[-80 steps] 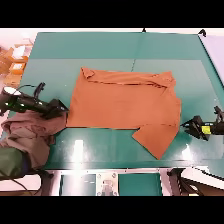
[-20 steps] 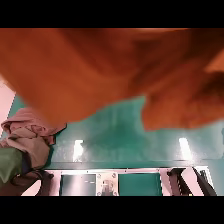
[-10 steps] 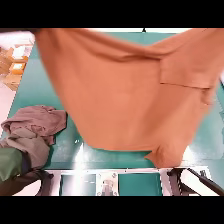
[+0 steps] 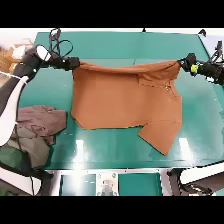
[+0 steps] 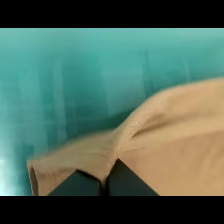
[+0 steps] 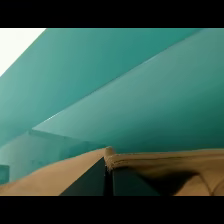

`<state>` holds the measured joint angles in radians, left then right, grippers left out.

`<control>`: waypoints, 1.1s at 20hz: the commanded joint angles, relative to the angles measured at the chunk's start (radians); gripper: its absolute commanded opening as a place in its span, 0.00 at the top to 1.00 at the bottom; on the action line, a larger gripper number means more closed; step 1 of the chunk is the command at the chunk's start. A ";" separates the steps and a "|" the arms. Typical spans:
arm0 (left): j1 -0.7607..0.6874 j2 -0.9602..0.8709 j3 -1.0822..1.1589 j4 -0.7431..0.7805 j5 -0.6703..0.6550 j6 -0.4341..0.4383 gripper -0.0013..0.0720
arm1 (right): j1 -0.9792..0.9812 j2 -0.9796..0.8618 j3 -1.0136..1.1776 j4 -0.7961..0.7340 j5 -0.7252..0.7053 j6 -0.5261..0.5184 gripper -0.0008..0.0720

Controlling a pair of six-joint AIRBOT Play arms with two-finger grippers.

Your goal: Fold the shirts.

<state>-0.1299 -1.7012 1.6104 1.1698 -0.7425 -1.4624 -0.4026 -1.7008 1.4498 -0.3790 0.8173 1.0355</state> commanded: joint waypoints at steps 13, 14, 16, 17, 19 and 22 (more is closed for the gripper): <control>0.001 -0.091 -0.036 0.028 -0.235 0.005 0.94 | -0.039 -0.097 0.088 -0.538 0.276 0.163 0.96; 0.001 -0.091 -0.060 0.029 -0.242 0.005 0.94 | -0.039 -0.097 0.064 -0.566 0.277 0.166 0.96; 0.001 -0.091 -0.092 0.026 -0.245 0.004 0.94 | -0.039 -0.097 0.013 -0.587 0.275 0.166 0.97; 0.001 -0.091 -0.102 0.026 -0.245 0.004 0.94 | -0.039 -0.097 -0.010 -0.601 0.267 0.166 0.96; 0.001 -0.092 -0.105 0.027 -0.267 0.003 0.94 | -0.039 -0.097 -0.039 -0.629 0.248 0.169 0.97; 0.001 -0.092 -0.105 0.026 -0.312 0.002 0.94 | -0.040 -0.097 -0.041 -0.628 0.232 0.170 0.96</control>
<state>-0.1299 -1.7924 1.5131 1.1942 -1.0092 -1.4582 -0.4419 -1.7977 1.4265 -0.9733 1.0630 1.1992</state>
